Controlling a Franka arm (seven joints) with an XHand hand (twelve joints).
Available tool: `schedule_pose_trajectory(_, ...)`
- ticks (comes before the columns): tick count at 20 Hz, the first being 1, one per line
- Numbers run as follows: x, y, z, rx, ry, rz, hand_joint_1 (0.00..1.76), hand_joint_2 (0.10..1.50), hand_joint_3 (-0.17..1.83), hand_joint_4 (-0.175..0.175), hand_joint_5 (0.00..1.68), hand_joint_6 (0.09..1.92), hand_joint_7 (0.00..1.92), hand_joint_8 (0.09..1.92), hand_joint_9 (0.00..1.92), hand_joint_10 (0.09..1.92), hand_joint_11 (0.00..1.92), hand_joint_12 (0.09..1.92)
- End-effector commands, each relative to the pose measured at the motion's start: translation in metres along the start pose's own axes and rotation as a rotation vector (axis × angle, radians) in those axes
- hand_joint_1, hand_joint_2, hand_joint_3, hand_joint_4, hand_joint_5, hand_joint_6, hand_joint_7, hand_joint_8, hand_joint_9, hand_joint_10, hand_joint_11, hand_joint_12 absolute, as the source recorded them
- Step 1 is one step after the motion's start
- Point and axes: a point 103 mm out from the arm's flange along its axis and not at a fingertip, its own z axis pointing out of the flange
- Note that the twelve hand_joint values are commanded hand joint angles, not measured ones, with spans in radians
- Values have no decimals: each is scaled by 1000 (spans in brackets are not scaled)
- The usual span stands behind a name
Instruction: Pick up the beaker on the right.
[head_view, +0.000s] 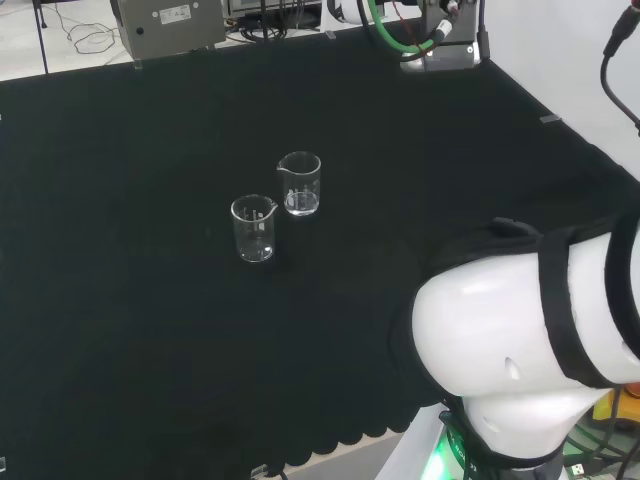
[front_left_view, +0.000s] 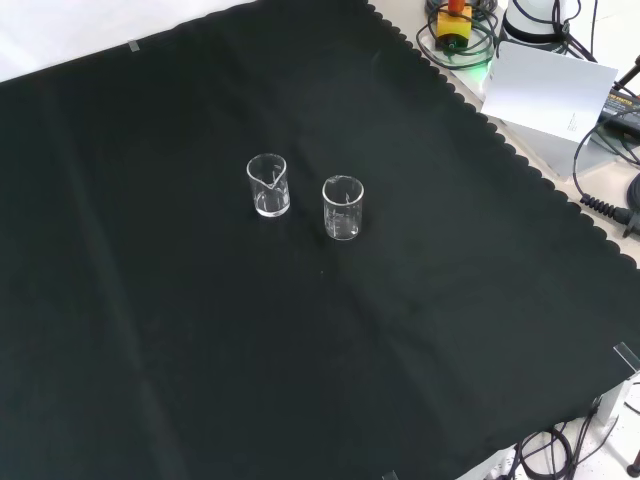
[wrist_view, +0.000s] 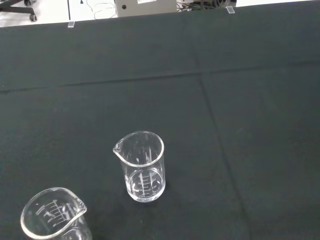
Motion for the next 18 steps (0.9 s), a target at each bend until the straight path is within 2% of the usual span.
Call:
schedule_pose_trajectory(1, -24, 40, 43, -9, 57, -60, 93, 1227, 295, -24, 303, 87, 66, 485, 168, 640, 0, 1288)
schedule_pose_trajectory(2, -26, 48, 50, -3, 72, -69, 147, 1205, 283, -25, 310, 87, 73, 490, 180, 643, 0, 1293)
schedule_pose_trajectory(5, -35, 76, 76, 20, 127, -90, 481, 1032, 234, -30, 362, 87, 153, 529, 237, 647, 0, 1327)
schedule_pose_trajectory(7, -41, 95, 94, 35, 151, -101, 577, 960, 263, -31, 383, 87, 182, 550, 267, 641, 0, 1347)
schedule_pose_trajectory(11, -50, 118, 119, 17, 176, -118, 652, 833, 405, -33, 407, 87, 209, 585, 314, 647, 18, 1389)
schedule_pose_trajectory(18, -54, 152, 167, 99, 236, -125, 728, 740, 470, -33, 433, 87, 239, 605, 360, 644, 63, 1402)
